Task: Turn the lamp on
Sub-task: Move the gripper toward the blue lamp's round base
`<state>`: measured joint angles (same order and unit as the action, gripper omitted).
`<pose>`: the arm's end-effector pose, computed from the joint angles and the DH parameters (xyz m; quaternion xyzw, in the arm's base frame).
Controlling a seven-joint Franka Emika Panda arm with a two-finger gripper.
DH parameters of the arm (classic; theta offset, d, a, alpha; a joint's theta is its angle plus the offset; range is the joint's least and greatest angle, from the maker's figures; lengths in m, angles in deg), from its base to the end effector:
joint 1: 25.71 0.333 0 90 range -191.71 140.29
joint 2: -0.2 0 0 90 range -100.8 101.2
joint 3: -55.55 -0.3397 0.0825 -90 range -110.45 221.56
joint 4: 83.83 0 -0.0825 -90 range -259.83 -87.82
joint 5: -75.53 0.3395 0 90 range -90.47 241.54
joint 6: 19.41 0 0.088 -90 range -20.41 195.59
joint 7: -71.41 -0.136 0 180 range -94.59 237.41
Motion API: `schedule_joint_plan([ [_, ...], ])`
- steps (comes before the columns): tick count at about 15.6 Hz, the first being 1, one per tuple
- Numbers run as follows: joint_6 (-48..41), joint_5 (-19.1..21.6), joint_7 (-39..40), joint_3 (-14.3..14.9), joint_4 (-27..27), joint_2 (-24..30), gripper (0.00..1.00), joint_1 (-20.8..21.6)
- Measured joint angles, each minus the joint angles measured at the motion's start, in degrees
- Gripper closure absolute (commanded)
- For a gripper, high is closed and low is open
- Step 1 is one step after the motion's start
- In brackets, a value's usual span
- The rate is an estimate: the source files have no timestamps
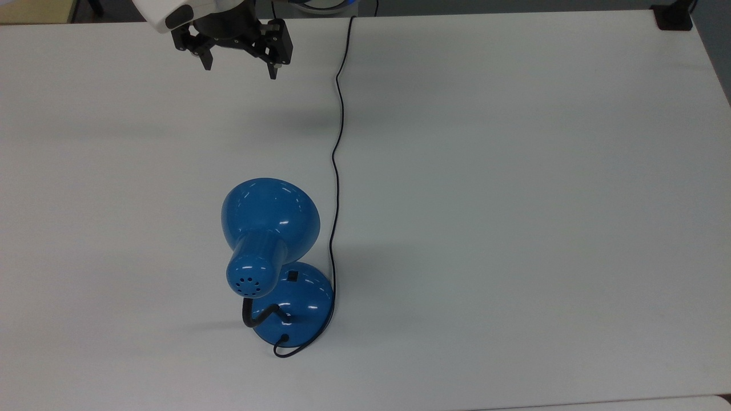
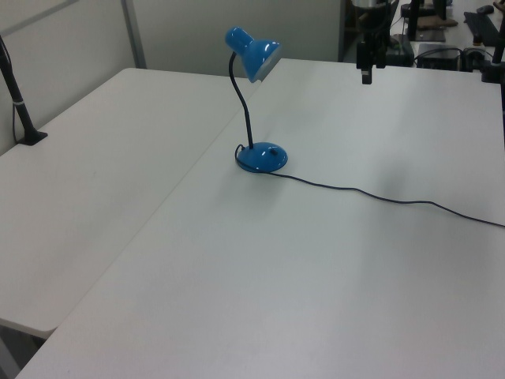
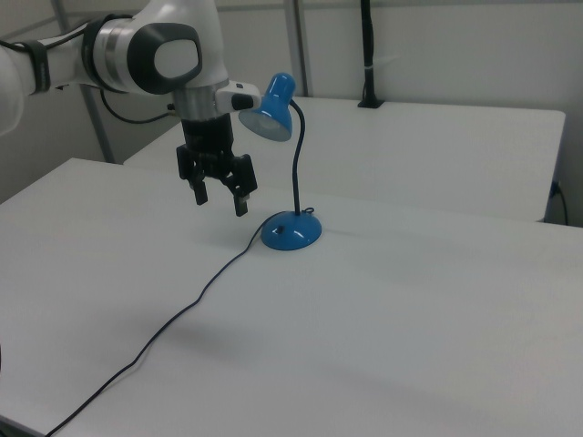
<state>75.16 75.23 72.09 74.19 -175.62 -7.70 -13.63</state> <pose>0.5485 -0.0529 0.5428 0.9976 -0.0504 -0.0425 0.0220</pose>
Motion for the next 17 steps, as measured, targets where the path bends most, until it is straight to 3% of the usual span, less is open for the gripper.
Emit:
schedule_joint_plan([
  [12, 0.0, 0.0, 0.0, 1.3, 1.4, 0.1, 0.02, -1.0],
  [14, 0.1, 0.0, 0.1, 1.3, 1.4, 0.1, 0.33, -1.2],
  [16, 1.6, 0.2, 0.9, 1.3, 1.4, 0.0, 0.87, -1.2],
  [17, 2.7, 0.6, 2.0, 1.3, 1.4, -0.2, 1.00, -1.2],
])
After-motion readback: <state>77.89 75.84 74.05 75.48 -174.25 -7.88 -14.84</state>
